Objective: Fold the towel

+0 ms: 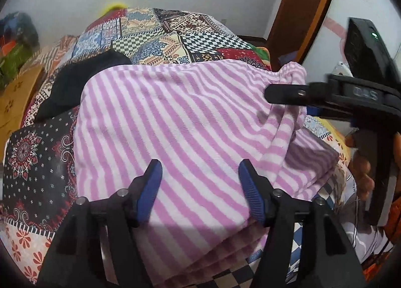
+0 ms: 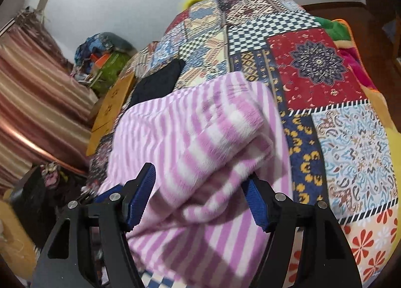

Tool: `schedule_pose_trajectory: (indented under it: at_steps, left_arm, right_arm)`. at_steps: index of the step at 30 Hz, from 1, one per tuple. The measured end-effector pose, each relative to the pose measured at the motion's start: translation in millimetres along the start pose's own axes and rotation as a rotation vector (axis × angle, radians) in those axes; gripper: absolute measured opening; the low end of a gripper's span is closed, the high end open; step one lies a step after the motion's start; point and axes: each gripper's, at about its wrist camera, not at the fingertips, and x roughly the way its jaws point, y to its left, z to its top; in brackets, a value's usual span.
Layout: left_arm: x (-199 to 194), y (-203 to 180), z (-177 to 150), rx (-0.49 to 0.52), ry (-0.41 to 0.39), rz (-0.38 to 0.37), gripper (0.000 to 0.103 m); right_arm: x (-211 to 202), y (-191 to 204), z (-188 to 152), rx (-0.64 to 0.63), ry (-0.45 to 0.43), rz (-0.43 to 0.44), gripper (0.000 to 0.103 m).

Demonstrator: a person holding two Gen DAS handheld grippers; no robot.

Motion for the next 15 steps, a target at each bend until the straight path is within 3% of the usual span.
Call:
schedule_pose_trajectory:
  at_steps: [2,8,15]
  left_arm:
    - [0.2,2.2,-0.3,-0.012,-0.001,-0.008,0.065]
    - [-2.6,11.3,1.5,-0.05,0.007,-0.041,0.066]
    - [-16.9,13.5,0.4,-0.067,0.003,-0.059,0.067]
  right_arm:
    - [2.5,-2.6,-0.1,-0.009,-0.016,-0.02,0.065]
    - [-5.8,-3.0,-3.4,-0.072,-0.04,0.025,0.026]
    - [-33.7,13.5,-6.1,-0.112,-0.101,0.089,0.016]
